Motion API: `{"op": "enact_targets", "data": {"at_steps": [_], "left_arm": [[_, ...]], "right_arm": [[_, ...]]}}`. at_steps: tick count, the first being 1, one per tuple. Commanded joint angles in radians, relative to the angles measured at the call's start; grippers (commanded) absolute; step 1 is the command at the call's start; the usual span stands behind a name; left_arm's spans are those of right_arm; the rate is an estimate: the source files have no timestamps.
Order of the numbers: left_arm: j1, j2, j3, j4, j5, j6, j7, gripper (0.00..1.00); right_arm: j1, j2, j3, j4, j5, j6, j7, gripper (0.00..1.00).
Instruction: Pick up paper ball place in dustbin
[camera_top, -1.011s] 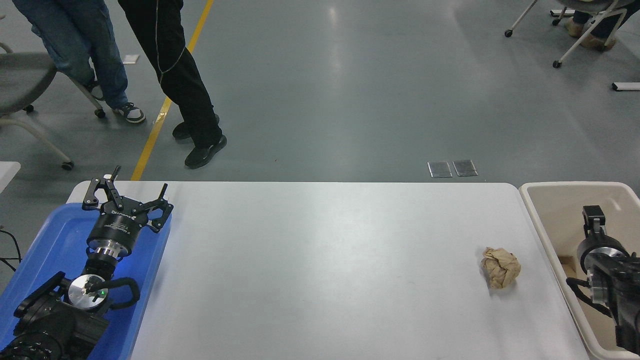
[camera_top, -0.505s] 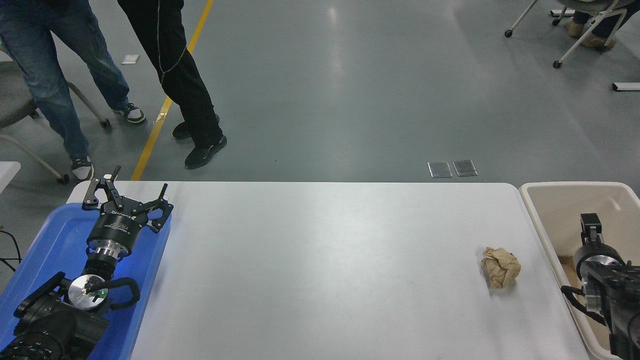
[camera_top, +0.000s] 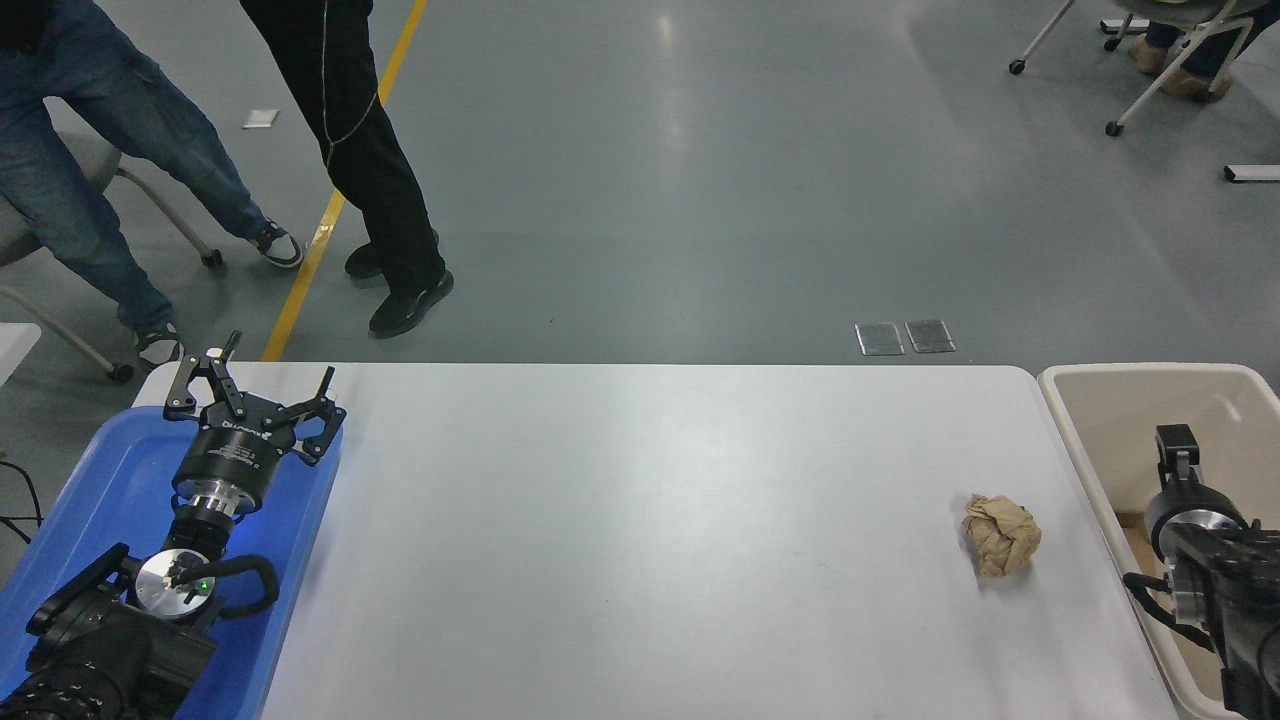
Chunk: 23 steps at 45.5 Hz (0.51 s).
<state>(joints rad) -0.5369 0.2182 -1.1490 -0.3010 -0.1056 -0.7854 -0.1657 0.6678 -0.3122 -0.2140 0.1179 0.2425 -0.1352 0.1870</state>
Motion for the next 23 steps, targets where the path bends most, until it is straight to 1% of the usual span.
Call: {"op": "enact_targets", "data": {"at_steps": [1, 7, 10, 17, 23], "left_arm": [[0.001, 0.001, 0.0, 0.0, 0.0, 0.0, 0.0, 0.99], [0.001, 0.001, 0.0, 0.0, 0.0, 0.0, 0.0, 0.99], [0.0, 0.001, 0.003, 0.0, 0.0, 0.0, 0.0, 0.99], [-0.002, 0.001, 0.008, 0.0, 0.001, 0.0, 0.0, 0.99], [-0.002, 0.001, 0.009, 0.0, 0.001, 0.0, 0.0, 0.99]], "right_arm": [[0.081, -0.015, -0.13, 0.051, -0.015, 0.04, 0.009, 1.0], [0.243, -0.152, -0.28, 0.345, -0.031, 0.034, 0.006, 1.0], [0.332, -0.189, -0.376, 0.468, -0.058, 0.032, 0.005, 1.0], [0.545, -0.202, -0.672, 0.664, -0.126, 0.039, 0.005, 1.0], [0.742, -0.168, -0.85, 0.899, -0.141, 0.046, 0.006, 1.0]]}}
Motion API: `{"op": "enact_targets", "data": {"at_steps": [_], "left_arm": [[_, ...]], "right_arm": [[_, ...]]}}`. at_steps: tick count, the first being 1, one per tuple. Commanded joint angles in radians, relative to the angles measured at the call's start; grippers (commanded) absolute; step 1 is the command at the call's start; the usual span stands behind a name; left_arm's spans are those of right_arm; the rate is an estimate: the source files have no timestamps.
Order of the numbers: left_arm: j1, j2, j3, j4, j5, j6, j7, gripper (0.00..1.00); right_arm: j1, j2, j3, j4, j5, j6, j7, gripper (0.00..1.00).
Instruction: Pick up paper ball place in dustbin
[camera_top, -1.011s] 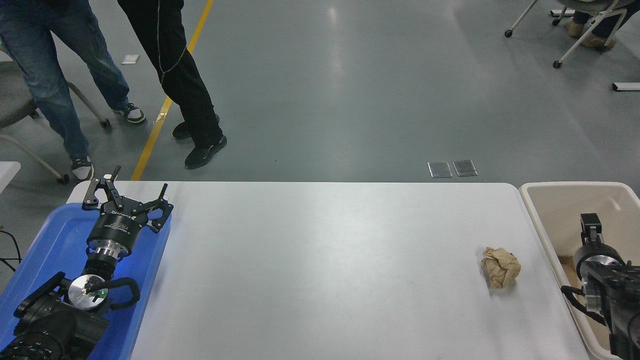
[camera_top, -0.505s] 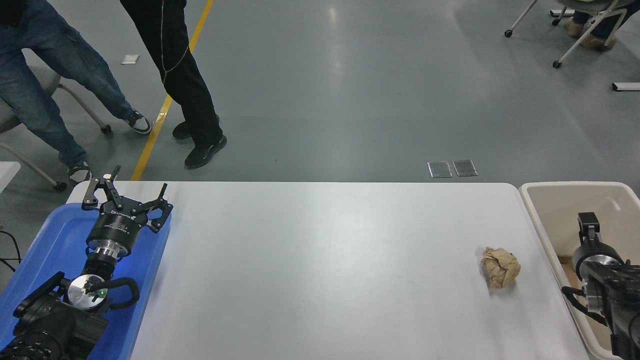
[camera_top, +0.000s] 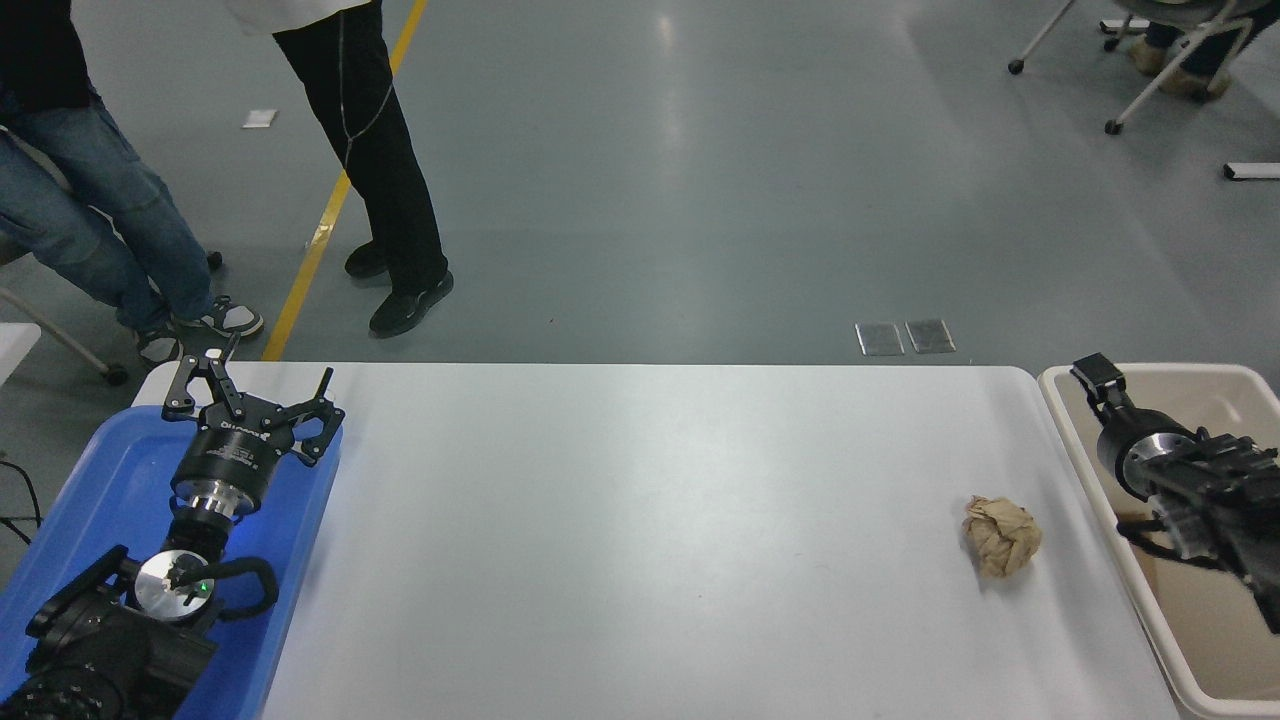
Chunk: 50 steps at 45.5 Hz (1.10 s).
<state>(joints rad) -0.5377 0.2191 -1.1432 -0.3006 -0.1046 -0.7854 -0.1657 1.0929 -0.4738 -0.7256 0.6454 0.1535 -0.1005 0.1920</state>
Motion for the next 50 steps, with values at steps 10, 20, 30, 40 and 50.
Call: {"op": "enact_targets", "data": {"at_steps": [10, 20, 30, 40, 50], "left_arm": [[-0.001, 0.002, 0.003, -0.002, 0.0, 0.0, 0.002, 0.99], [-0.001, 0.002, 0.003, 0.0, 0.0, 0.0, 0.002, 0.99], [0.001, 0.003, 0.003, 0.0, 0.0, 0.0, 0.002, 0.99], [0.001, 0.003, 0.003, 0.0, 0.0, 0.0, 0.0, 0.99], [0.001, 0.002, 0.003, 0.0, -0.001, 0.0, 0.0, 0.99]], "right_arm": [[0.631, 0.029, -0.57, 0.761, -0.143, 0.079, 0.004, 1.0], [0.913, 0.029, -0.767, 1.031, -0.255, 0.155, 0.032, 1.0], [1.171, 0.023, -0.787, 1.1, -0.252, 0.41, 0.05, 1.0], [1.377, 0.023, -0.779, 1.1, -0.25, 0.678, 0.052, 1.0], [1.493, 0.03, -0.73, 1.1, -0.25, 0.857, 0.047, 1.0]]}}
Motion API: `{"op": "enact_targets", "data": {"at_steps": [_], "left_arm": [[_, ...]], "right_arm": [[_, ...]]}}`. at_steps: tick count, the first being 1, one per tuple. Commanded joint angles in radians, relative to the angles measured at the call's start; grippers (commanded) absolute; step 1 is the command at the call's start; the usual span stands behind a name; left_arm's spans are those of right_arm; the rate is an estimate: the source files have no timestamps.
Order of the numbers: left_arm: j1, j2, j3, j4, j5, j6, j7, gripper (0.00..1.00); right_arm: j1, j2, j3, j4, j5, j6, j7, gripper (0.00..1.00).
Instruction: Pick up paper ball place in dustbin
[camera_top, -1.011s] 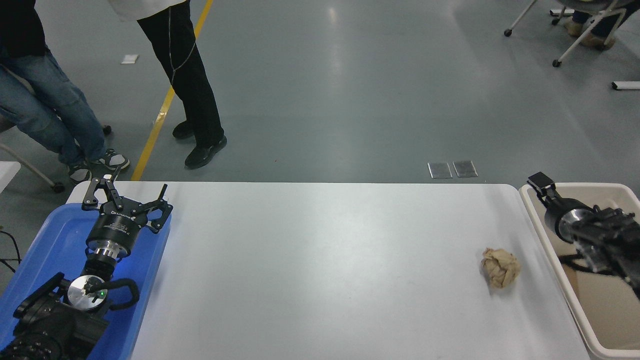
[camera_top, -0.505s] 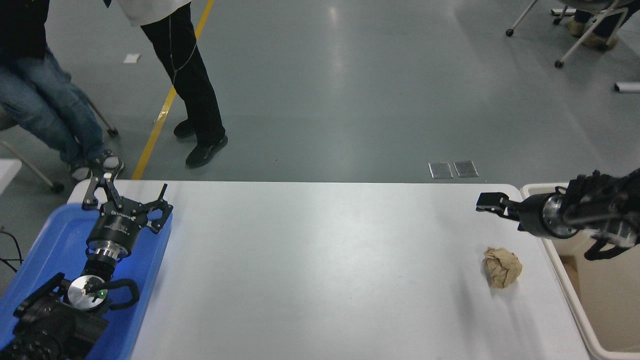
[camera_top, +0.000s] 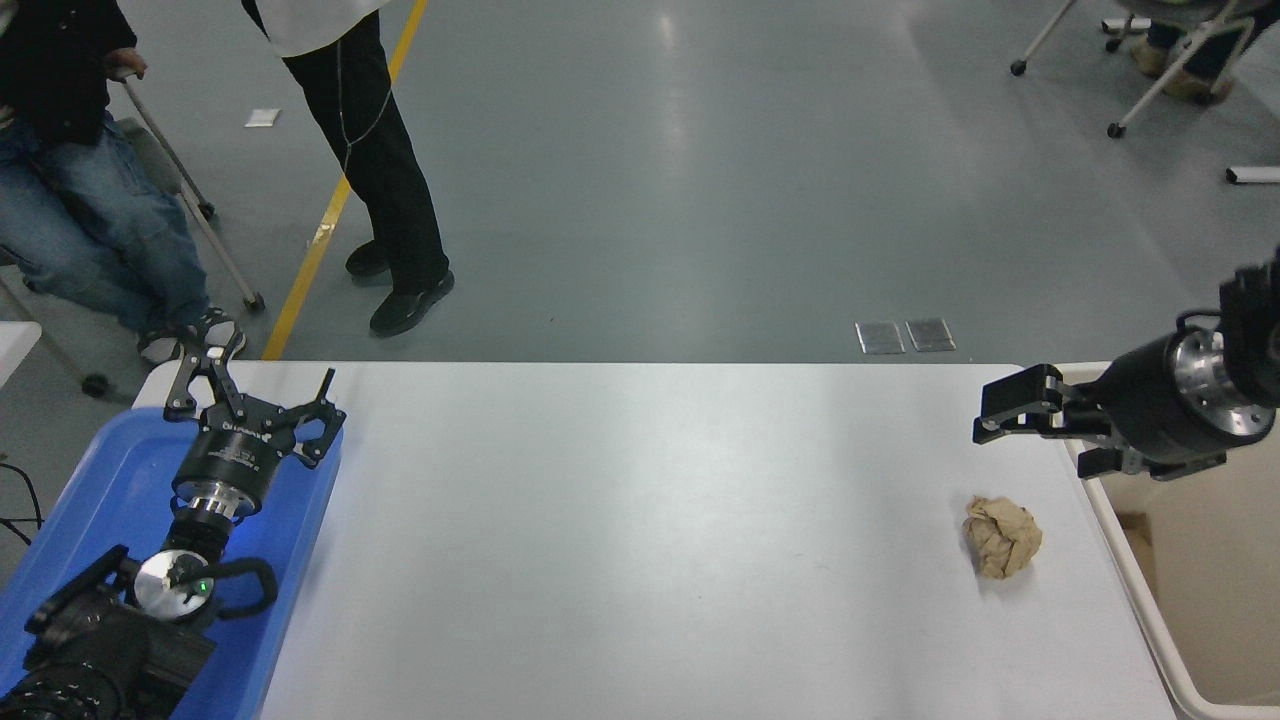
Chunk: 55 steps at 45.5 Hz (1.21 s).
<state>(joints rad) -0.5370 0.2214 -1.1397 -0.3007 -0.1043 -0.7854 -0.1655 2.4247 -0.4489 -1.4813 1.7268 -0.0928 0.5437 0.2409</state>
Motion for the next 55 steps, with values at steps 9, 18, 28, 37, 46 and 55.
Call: {"op": "enact_targets", "data": {"at_steps": [9, 18, 28, 37, 46, 55], "left_arm": [[0.0, 0.001, 0.0, 0.0, 0.0, 0.0, 0.0, 0.99], [0.0, -0.001, -0.002, 0.0, -0.002, 0.0, 0.0, 0.99], [0.0, -0.001, 0.0, 0.0, 0.0, 0.0, 0.0, 0.99], [0.0, -0.001, 0.0, 0.0, 0.0, 0.0, 0.0, 0.99], [0.0, -0.001, 0.0, 0.0, 0.0, 0.0, 0.0, 0.99], [0.0, -0.001, 0.0, 0.0, 0.0, 0.0, 0.0, 0.99]], "right_arm": [[0.149, 0.027, 0.027, 0.018, -0.005, 0.202, -0.009, 1.0], [-0.011, 0.026, 0.024, 0.01, 0.001, 0.001, -0.011, 1.0], [-0.364, 0.021, 0.019, -0.114, 0.106, -0.278, -0.011, 1.0], [-0.703, 0.029, 0.048, -0.291, 0.145, -0.458, -0.009, 1.0], [-0.969, 0.033, 0.171, -0.513, 0.174, -0.53, -0.009, 1.0], [-1.137, 0.078, 0.242, -0.685, 0.297, -0.551, -0.009, 1.0]]}}
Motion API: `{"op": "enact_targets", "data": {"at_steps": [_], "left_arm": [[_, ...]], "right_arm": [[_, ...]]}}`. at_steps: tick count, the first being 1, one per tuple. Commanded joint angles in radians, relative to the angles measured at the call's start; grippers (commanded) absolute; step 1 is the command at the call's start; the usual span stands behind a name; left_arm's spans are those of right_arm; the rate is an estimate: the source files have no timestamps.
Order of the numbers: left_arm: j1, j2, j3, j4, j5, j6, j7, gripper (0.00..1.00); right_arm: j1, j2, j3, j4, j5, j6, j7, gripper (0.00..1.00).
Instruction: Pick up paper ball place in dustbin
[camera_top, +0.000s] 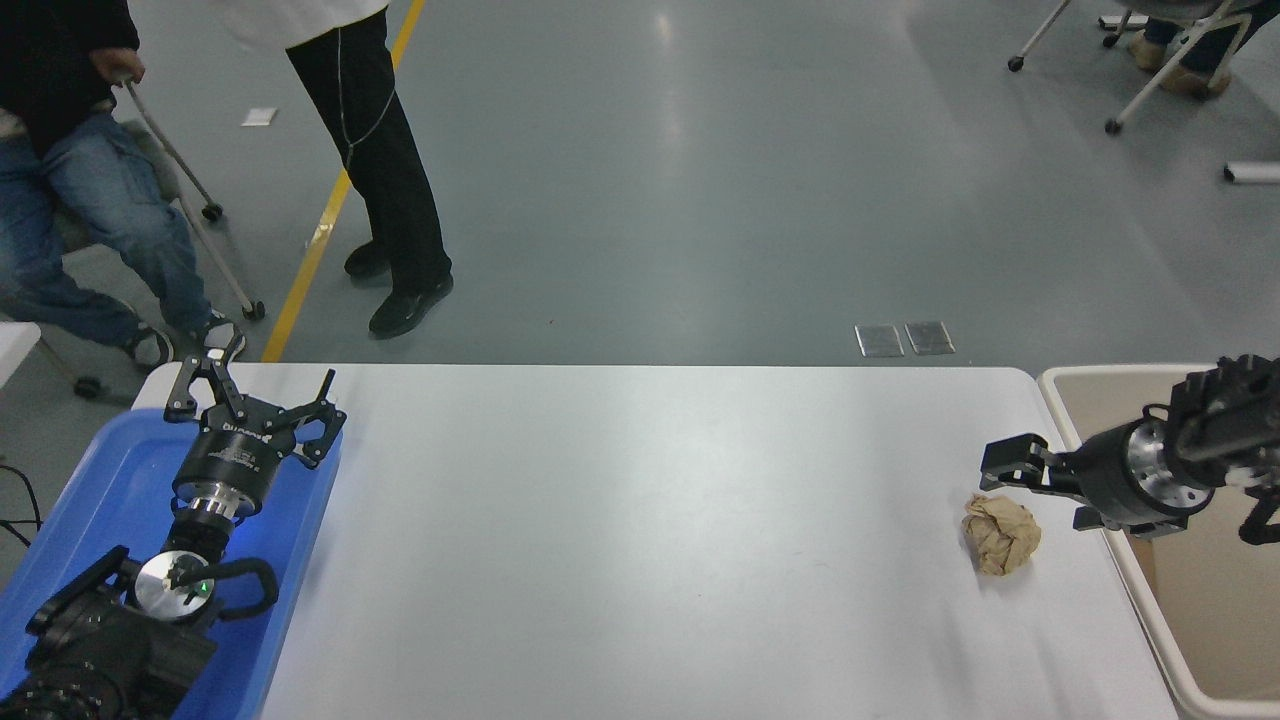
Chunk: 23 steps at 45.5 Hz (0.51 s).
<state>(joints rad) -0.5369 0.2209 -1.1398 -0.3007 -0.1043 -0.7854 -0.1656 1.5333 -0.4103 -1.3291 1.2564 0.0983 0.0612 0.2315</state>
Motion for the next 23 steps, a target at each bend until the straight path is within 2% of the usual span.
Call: {"op": "enact_targets", "data": {"at_steps": [1, 8, 15, 23], "left_arm": [[0.0, 0.0, 0.0, 0.0, 0.0, 0.0, 0.0, 0.99], [0.0, 0.0, 0.0, 0.0, 0.0, 0.0, 0.0, 0.99], [0.0, 0.0, 0.0, 0.0, 0.0, 0.0, 0.0, 0.99], [0.0, 0.0, 0.0, 0.0, 0.0, 0.0, 0.0, 0.99]], "right_arm": [[-0.266, 0.05, 0.097, -0.23, 0.113, -0.076, 0.0, 1.0], [-0.343, 0.125, 0.111, -0.304, 0.117, -0.1, 0.0, 1.0], [-0.361, 0.146, 0.09, -0.348, 0.116, -0.103, -0.006, 1.0], [-0.391, 0.193, 0.088, -0.417, 0.113, -0.113, -0.06, 1.0]]}}
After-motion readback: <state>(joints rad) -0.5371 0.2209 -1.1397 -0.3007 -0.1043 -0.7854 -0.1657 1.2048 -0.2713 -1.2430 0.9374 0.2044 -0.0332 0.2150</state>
